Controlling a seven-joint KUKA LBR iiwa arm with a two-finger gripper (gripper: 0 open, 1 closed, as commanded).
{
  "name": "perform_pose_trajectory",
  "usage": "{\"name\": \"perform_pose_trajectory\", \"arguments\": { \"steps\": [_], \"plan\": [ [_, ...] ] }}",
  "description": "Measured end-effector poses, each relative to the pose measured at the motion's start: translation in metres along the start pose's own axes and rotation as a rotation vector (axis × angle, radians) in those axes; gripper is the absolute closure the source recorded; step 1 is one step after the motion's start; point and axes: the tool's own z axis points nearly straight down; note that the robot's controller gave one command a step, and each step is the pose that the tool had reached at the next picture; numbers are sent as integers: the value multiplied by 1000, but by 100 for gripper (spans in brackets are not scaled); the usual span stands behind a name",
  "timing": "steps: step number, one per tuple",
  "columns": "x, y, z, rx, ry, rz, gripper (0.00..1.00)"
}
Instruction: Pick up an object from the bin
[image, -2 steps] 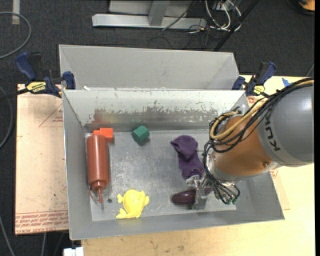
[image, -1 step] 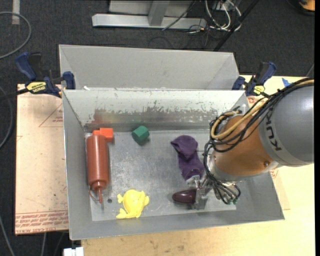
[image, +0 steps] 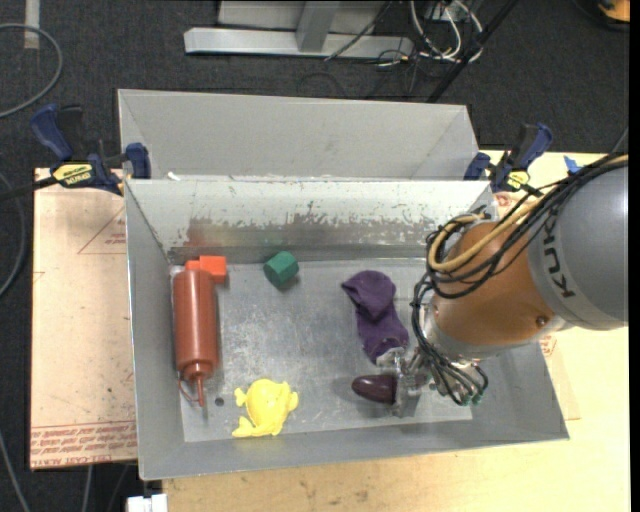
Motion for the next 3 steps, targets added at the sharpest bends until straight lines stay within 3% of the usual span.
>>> {"name": "perform_pose_trajectory", "arguments": {
  "steps": [3],
  "plan": [
    [-2, 1, -54, 1, -7, 1, 100]
  ]
}}
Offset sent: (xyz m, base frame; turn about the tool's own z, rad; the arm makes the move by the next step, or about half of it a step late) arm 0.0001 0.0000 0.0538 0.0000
